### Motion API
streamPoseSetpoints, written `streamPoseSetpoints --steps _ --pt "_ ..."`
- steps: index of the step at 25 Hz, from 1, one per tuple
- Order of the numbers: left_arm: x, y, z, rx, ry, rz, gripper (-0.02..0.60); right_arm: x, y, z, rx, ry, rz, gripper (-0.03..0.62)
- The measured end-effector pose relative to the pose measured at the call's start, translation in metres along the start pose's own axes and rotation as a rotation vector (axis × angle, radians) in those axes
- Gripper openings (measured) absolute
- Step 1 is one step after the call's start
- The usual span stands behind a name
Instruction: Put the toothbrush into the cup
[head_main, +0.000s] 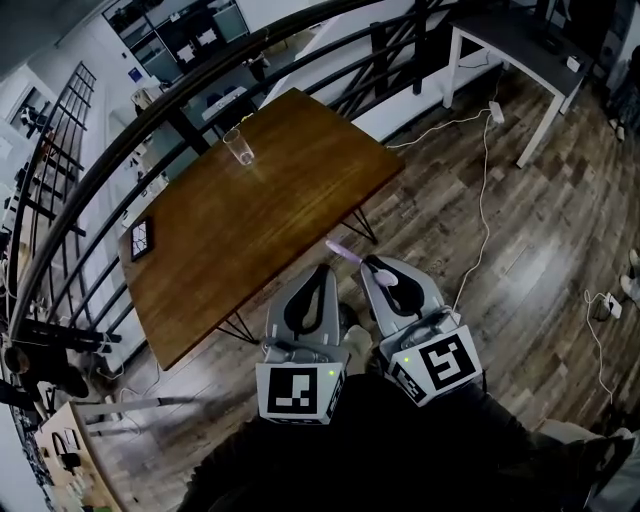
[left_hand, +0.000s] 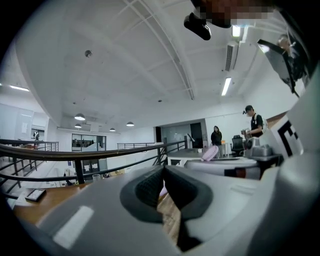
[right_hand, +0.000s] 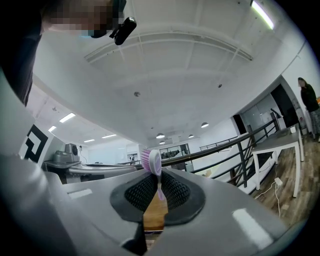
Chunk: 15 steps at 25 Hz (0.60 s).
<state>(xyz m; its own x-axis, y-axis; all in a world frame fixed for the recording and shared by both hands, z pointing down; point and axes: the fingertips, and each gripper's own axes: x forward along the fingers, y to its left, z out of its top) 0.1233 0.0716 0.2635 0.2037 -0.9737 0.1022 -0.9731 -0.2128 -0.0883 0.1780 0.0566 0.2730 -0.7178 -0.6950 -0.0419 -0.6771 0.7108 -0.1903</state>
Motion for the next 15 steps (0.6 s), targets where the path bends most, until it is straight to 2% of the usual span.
streamPoseSetpoints --steps 10,15 --pt "0.032 0.008 -0.013 0.012 0.078 -0.011 0.009 0.024 -0.024 -0.01 0.055 0.024 -0.023 0.025" --pt "0.05 0.02 -0.024 -0.016 0.105 -0.009 0.009 0.049 -0.034 -0.022 0.064 0.048 -0.011 0.025"
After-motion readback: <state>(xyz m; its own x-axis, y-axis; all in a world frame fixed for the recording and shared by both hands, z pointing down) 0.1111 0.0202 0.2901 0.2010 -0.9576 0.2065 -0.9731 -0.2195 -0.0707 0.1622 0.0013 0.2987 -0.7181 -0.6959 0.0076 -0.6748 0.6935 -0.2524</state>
